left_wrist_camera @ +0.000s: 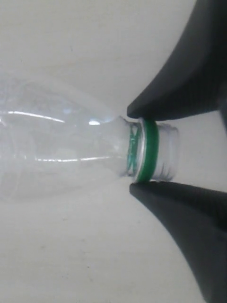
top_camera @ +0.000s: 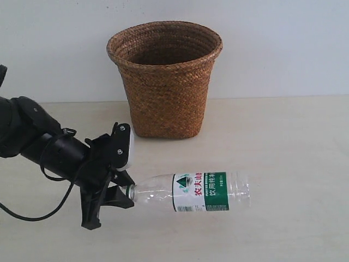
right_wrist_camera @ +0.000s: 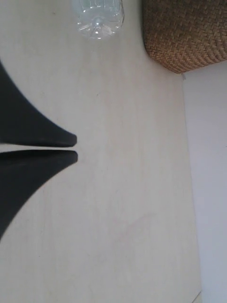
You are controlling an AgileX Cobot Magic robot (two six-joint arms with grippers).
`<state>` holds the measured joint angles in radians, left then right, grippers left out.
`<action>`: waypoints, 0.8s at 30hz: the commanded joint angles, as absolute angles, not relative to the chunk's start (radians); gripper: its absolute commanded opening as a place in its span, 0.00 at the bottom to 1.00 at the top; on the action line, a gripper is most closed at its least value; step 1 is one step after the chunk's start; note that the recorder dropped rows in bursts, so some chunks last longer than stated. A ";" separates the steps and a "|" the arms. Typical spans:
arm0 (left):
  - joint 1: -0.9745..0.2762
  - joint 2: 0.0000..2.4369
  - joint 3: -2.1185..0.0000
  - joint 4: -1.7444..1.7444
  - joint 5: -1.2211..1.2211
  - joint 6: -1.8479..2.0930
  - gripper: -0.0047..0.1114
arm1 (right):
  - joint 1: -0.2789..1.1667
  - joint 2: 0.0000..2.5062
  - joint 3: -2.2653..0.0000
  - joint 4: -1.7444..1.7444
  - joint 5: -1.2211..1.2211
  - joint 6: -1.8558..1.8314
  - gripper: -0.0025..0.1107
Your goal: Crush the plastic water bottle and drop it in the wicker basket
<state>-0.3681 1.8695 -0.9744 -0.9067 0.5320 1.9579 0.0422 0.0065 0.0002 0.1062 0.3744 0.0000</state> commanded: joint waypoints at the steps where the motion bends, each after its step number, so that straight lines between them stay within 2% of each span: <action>1: -0.371 1.862 -0.970 -0.831 0.457 1.867 0.07 | 0.040 0.000 0.000 0.100 0.263 0.000 0.02; 5: -0.371 1.862 -0.970 -0.685 0.438 1.757 0.07 | 0.040 0.000 0.000 0.100 -0.052 0.000 0.02; 8: -0.371 1.862 -0.970 -0.673 0.438 1.745 0.07 | 0.040 0.000 0.000 0.100 -0.191 0.026 0.02; 11: -0.371 1.862 -0.970 -0.673 0.444 1.743 0.07 | 0.040 0.000 0.000 0.120 -0.331 0.537 0.02; 13: -0.371 1.862 -0.970 -0.673 0.444 1.743 0.07 | 0.040 0.003 0.000 0.083 -0.433 0.668 0.02; 17: -0.371 1.875 -0.970 -0.673 0.444 1.743 0.07 | 0.040 0.267 -0.115 0.010 -0.505 0.592 0.02; 19: -0.371 1.875 -0.970 -0.673 0.444 1.743 0.07 | 0.040 0.533 -0.242 -0.020 -0.547 0.555 0.02; 22: -0.371 1.875 -0.970 -0.673 0.444 1.743 0.07 | 0.040 0.745 -0.337 -0.062 -0.588 0.553 0.02; 24: -0.371 1.875 -0.970 -0.673 0.444 1.743 0.07 | 0.040 0.943 -0.458 -0.211 -0.520 0.549 0.02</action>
<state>-0.3681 1.8695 -0.9744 -0.6728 0.4433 1.7544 0.0422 0.7914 -0.3689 -0.0862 -0.5675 0.5615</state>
